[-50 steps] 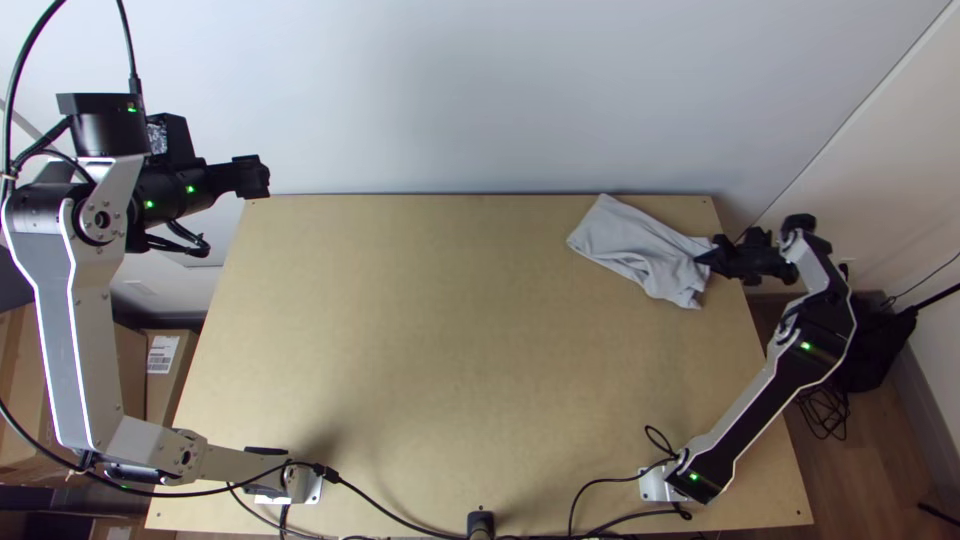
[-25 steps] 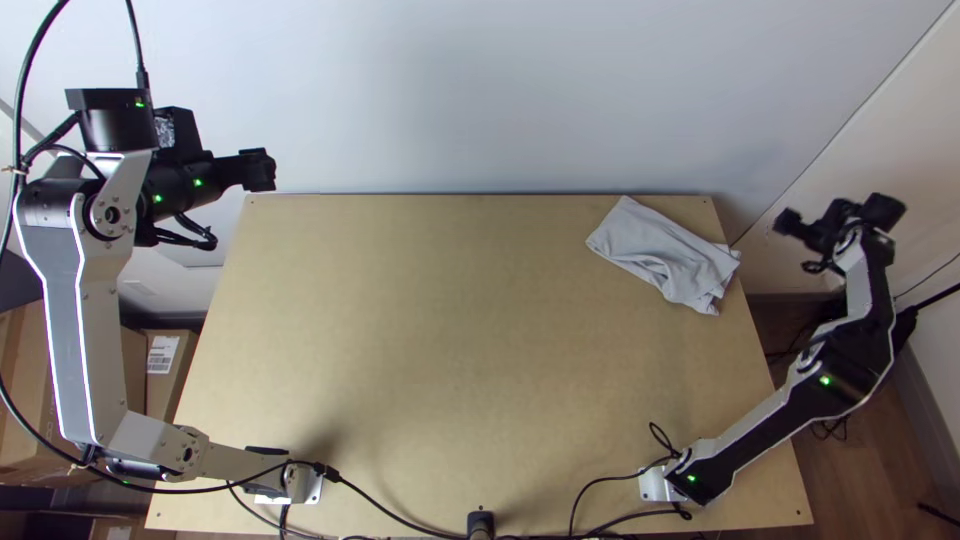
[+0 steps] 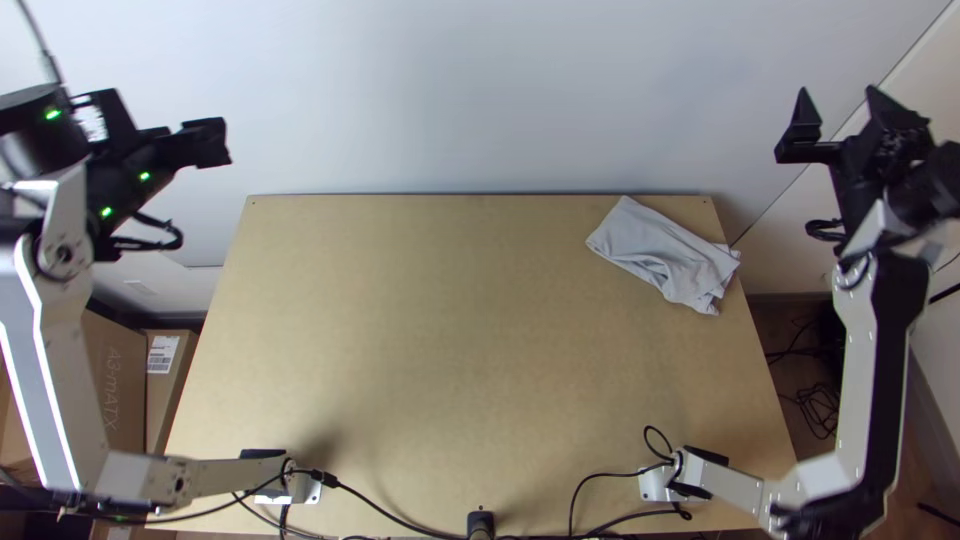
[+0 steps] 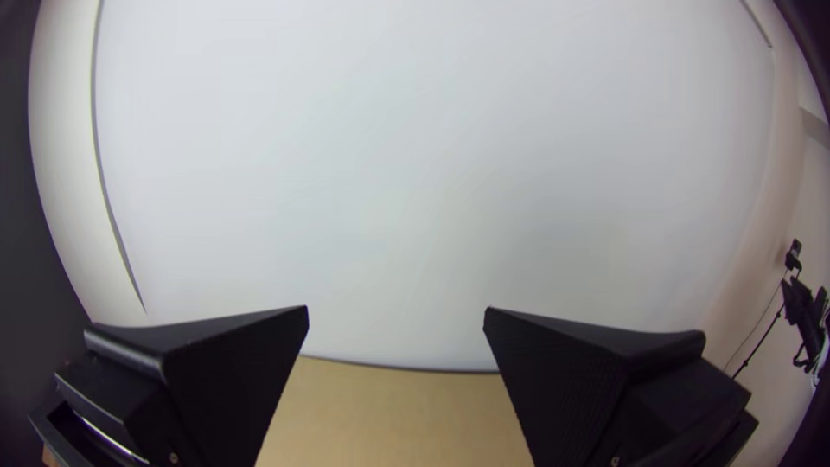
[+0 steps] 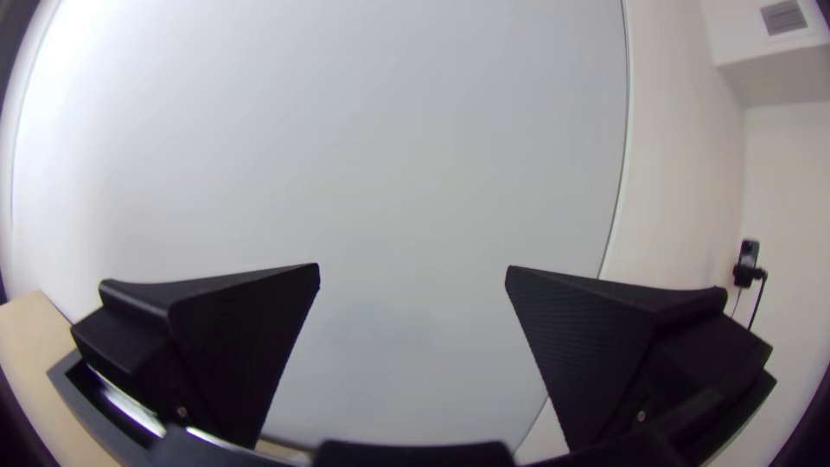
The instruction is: Fold the t-shirt
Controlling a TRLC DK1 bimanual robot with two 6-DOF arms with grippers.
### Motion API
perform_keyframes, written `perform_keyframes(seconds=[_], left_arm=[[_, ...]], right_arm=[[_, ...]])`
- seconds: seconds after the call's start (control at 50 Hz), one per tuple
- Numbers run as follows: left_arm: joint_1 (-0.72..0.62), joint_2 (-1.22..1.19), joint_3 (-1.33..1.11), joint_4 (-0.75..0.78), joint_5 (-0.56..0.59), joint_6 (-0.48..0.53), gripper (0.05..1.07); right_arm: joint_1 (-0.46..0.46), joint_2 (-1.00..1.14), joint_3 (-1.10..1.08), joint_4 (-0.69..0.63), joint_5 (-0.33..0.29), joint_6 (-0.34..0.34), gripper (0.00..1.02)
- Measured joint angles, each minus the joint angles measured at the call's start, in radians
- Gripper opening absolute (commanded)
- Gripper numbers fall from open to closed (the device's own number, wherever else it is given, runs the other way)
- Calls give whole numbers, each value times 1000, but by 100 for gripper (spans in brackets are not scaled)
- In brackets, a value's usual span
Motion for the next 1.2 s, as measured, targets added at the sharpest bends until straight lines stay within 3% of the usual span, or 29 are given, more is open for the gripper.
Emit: perform_keyframes(seconds=[0.26, 0.52, 0.84, 0.98, 1.2], left_arm=[[0, -365, -273, 193, -77, 69, 103], [11, -749, -686, 269, -126, 99, 103], [13, -1202, -1271, 480, -179, 211, 103], [13, -1335, -1510, 570, -185, 238, 103], [13, -1378, -1788, 726, -185, 222, 103]], right_arm=[[121, -365, -103, 10, 8, 45, 99], [238, -737, -397, 11, 7, 47, 99], [240, -1108, -862, 43, 7, 49, 99], [237, -1237, -1011, 55, 7, 86, 99], [164, -1257, -1163, 24, 35, 163, 99]])
